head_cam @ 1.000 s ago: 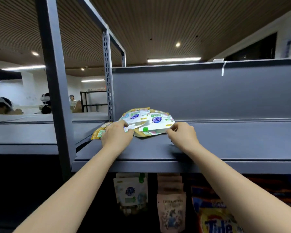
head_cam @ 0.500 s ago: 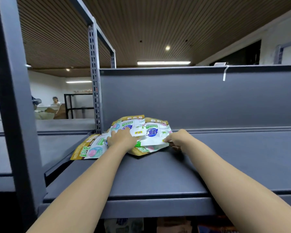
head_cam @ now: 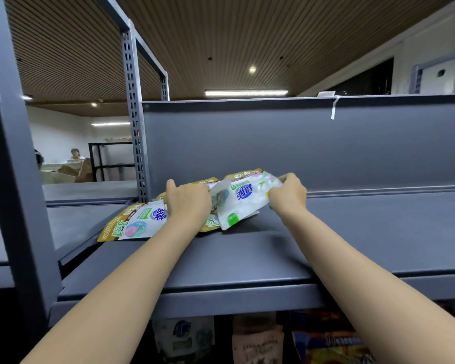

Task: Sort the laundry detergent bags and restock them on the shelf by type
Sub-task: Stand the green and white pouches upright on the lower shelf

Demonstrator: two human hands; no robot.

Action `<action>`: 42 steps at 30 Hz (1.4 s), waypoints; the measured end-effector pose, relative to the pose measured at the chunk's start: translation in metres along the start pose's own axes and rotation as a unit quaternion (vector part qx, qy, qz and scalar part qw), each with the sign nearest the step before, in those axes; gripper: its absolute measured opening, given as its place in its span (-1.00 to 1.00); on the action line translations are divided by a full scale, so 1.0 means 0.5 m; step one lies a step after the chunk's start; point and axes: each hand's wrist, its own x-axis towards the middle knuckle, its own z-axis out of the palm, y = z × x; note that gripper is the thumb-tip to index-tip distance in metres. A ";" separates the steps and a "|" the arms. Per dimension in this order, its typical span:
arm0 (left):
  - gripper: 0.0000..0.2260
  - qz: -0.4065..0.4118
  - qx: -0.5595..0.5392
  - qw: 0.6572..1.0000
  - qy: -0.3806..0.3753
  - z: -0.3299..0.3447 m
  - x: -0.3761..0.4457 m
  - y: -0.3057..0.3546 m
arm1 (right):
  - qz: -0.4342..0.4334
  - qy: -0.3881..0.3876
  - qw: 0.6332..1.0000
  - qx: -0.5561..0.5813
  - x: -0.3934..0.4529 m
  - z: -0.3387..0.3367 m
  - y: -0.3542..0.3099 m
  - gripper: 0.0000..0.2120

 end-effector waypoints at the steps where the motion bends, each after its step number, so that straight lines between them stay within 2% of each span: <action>1: -0.77 0.007 -0.006 1.000 0.002 -0.013 -0.007 0.006 | -0.024 0.023 0.999 0.022 -0.010 -0.015 -0.004 -0.70; 6: -0.86 0.013 -0.075 0.997 -0.027 -0.096 -0.047 0.037 | -0.127 0.119 0.981 0.084 -0.050 -0.074 -0.030 -0.72; 9: -0.90 -0.005 -0.178 0.978 -0.113 -0.137 -0.072 0.056 | -0.133 0.134 0.978 0.089 -0.068 -0.100 -0.040 -0.77; 10: -0.90 -0.010 -0.239 0.958 -0.160 -0.145 -0.077 0.061 | -0.142 0.140 0.976 0.086 -0.073 -0.109 -0.040 -0.81; 12: -0.81 -0.023 -0.377 0.884 -0.277 -0.156 -0.085 0.069 | -0.176 0.150 0.970 0.076 -0.080 -0.123 -0.043 -0.88; 13: -0.76 -0.017 -0.398 0.862 -0.312 -0.157 -0.088 0.070 | -0.195 0.157 0.966 0.064 -0.083 -0.130 -0.048 -0.89; 14: -0.71 -0.005 -0.384 0.864 -0.324 -0.151 -0.088 0.069 | -0.212 0.168 0.962 0.045 -0.086 -0.139 -0.054 -0.88; 17: -0.79 0.052 -0.238 0.923 -0.298 -0.120 -0.094 0.053 | -0.266 0.197 0.942 -0.053 -0.091 -0.164 -0.082 -0.83; 19: -0.75 0.068 -0.203 0.916 -0.338 -0.105 -0.105 0.037 | -0.312 0.187 0.923 -0.127 -0.093 -0.171 -0.099 -0.79; 22: -0.63 0.089 -0.250 0.896 -0.356 -0.099 -0.116 0.020 | -0.418 0.166 0.864 -0.225 -0.079 -0.147 -0.110 -0.79; 26: -0.72 0.065 -0.258 0.906 -0.328 -0.087 -0.115 0.004 | -0.495 0.184 0.790 -0.311 -0.062 -0.092 -0.122 -0.81; 29: -0.86 0.007 -0.321 0.899 -0.299 -0.085 -0.115 -0.017 | -0.495 0.196 0.761 -0.371 -0.065 -0.059 -0.134 -0.76; 31: -0.87 -0.070 -0.366 0.904 -0.212 -0.098 -0.112 -0.039 | -0.488 0.187 0.757 -0.391 -0.067 -0.039 -0.139 -0.77; 33: -0.84 -0.151 -0.386 0.907 -0.079 -0.112 -0.107 -0.062 | -0.487 0.167 0.757 -0.402 -0.067 -0.021 -0.140 -0.82; 36: -0.85 -0.272 -0.393 0.873 0.097 -0.130 -0.108 -0.091 | -0.492 0.120 0.749 -0.427 -0.079 -0.019 -0.144 -0.90; 38: -0.86 -0.331 -0.402 0.839 0.159 -0.130 -0.117 -0.100 | -0.475 0.080 0.761 -0.435 -0.085 -0.026 -0.145 -0.81; 39: -0.87 -0.353 -0.407 0.824 0.178 -0.129 -0.122 -0.102 | -0.466 0.085 0.773 -0.423 -0.086 -0.031 -0.143 -0.75; 42: -0.89 -0.399 -0.417 0.791 0.202 -0.122 -0.133 -0.106 | -0.379 0.094 0.847 -0.361 -0.075 -0.049 -0.126 -0.56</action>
